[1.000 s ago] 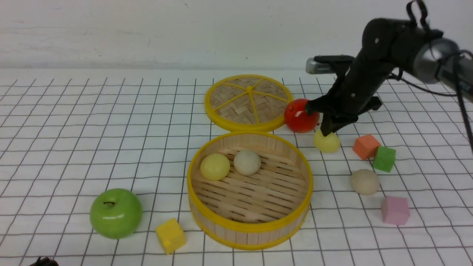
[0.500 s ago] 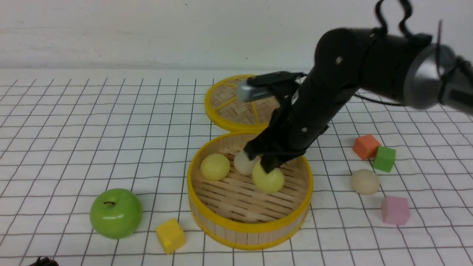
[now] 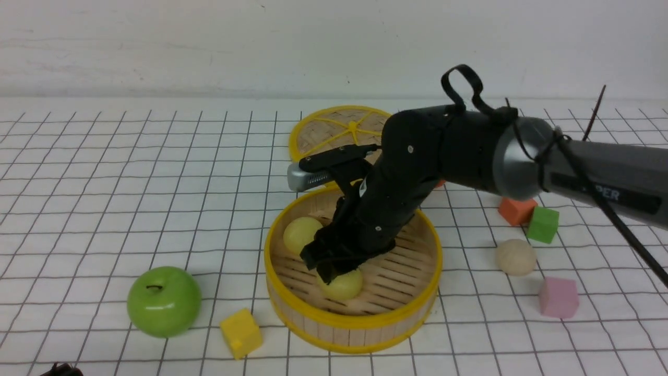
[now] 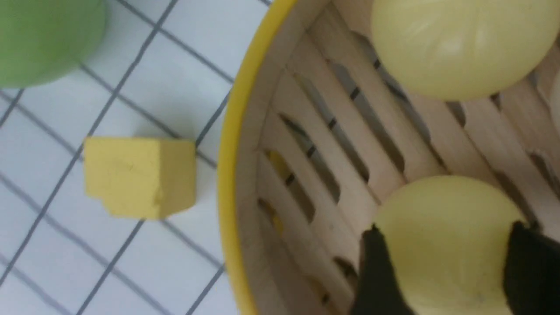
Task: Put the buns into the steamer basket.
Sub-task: Use the right arm to put the steamed stuffed bun into the steamer, then use the right arm to grab a steamed stuffed bun
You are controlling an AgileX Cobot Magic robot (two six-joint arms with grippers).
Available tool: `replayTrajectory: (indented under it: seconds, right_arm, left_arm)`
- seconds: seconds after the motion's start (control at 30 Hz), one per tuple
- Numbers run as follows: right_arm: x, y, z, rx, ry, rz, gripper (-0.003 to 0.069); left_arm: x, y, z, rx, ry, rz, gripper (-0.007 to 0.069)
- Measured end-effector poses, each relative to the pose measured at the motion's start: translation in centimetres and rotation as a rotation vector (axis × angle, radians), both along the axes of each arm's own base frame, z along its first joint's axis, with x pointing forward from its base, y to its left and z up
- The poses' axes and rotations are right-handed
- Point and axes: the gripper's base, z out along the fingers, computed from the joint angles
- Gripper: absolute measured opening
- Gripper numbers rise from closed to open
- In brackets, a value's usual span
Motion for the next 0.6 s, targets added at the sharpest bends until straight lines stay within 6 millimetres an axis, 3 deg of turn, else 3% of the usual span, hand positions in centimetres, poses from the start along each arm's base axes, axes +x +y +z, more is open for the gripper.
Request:
replayTrajectory:
  seconds: [0.07, 0.17, 0.23, 0.33, 0.4, 0.47, 0.53, 0.6]
  right_arm:
    - [-0.7, -0.3, 2.0, 0.0, 0.025, 0.022, 0.0473]
    - [-2.1, -1.2, 6.5, 0.009, -0.003, 0.054, 0.0505]
    - [-3.2, -2.4, 9.2, -0.021, -0.046, 0.07, 0.0489]
    - [-4.1, -5.1, 11.0, -0.114, -0.064, 0.014, 0.0414]
    - [-4.0, -7.4, 10.6, -0.18, -0.037, -0.076, 0.0353]
    - [-3.3, -10.6, 8.6, -0.253, 0.021, -0.213, 0.0259]
    - [-2.7, -12.4, 7.1, -0.272, 0.058, -0.291, 0.0227]
    - [-1.6, -15.7, 4.3, -0.261, 0.127, -0.433, 0.0181]
  left_arm:
    - [0.0, 0.0, 0.0, 0.0, 0.0, 0.0, 0.0065]
    - [0.0, 0.0, 0.0, 0.0, 0.0, 0.0, 0.0068]
    - [0.0, 0.0, 0.0, 0.0, 0.0, 0.0, 0.007]
    - [0.0, 0.0, 0.0, 0.0, 0.0, 0.0, 0.0071]
    - [0.0, 0.0, 0.0, 0.0, 0.0, 0.0, 0.0073]
    - [0.0, 0.0, 0.0, 0.0, 0.0, 0.0, 0.0074]
    - [0.0, 0.0, 0.0, 0.0, 0.0, 0.0, 0.0075]
    - [0.0, 0.0, 0.0, 0.0, 0.0, 0.0, 0.0077]
